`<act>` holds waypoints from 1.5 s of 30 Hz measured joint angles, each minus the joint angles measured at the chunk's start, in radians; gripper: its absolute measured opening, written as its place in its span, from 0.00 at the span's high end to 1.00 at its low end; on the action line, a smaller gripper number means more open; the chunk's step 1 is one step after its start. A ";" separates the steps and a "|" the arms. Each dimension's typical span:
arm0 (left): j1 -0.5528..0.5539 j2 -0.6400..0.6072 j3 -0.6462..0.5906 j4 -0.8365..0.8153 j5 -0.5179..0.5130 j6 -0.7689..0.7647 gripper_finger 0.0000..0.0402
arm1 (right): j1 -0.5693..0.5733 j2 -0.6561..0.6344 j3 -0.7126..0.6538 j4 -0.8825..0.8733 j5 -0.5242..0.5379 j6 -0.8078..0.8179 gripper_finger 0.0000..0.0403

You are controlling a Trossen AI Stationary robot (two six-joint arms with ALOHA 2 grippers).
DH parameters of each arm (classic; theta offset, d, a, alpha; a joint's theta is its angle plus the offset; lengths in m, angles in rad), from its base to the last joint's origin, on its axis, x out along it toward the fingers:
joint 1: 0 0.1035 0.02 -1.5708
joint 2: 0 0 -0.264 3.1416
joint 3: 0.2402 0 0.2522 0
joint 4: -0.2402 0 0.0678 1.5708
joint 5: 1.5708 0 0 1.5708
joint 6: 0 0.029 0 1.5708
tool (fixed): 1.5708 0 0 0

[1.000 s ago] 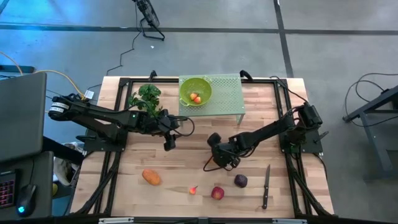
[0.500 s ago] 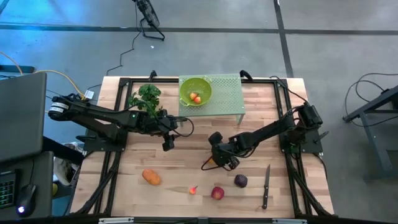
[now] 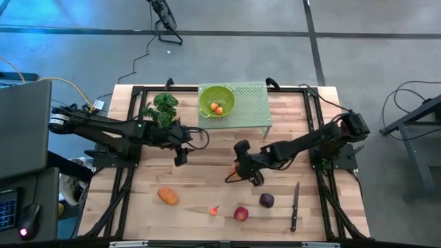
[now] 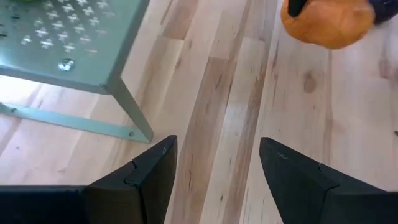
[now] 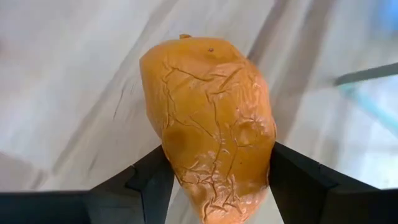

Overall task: Pick & Place Fruit
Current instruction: Put the right yellow mango into the green strainer bowl on the shelf

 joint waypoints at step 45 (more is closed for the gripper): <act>-0.012 -0.085 0.000 -0.133 0.311 0.187 0.45 | -0.324 -0.233 0.000 0.713 0.082 0.175 0.46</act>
